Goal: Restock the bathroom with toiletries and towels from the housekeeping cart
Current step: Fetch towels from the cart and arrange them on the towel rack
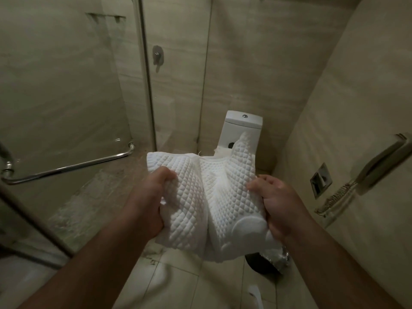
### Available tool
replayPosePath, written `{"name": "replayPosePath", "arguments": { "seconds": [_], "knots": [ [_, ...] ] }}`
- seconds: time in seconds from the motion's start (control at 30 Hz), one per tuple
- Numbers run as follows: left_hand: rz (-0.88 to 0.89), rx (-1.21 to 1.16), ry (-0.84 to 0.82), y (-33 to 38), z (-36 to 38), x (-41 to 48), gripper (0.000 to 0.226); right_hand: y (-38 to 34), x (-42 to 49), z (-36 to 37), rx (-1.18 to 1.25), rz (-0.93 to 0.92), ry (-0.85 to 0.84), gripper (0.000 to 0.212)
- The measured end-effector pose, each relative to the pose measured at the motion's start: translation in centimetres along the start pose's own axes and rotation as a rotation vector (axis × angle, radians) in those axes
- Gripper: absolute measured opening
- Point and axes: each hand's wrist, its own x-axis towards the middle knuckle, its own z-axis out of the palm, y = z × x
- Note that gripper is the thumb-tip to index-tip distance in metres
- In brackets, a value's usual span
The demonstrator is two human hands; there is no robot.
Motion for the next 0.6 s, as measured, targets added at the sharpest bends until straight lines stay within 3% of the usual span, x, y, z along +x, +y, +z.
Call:
{"name": "replayPosePath", "arguments": {
  "seconds": [0.13, 0.37, 0.47, 0.6],
  "knots": [
    [0.010, -0.019, 0.007, 1.7, 2.3, 3.8, 0.031, -1.5, 5.6, -0.3, 0.008, 0.012, -0.023, 0.006],
    [0.040, -0.023, 0.048, 4.4, 7.1, 11.3, 0.054, -4.4, 15.5, -0.6, -0.039, -0.003, -0.168, 0.024],
    [0.058, -0.022, 0.074, 4.7, 8.4, 14.3, 0.039, -5.4, 19.1, -0.6, -0.122, -0.032, -0.232, 0.013],
    [0.105, -0.043, 0.139, 4.8, 9.5, 17.5, 0.015, -5.1, 22.8, -0.6, -0.242, -0.032, -0.276, 0.013]
  ]
}}
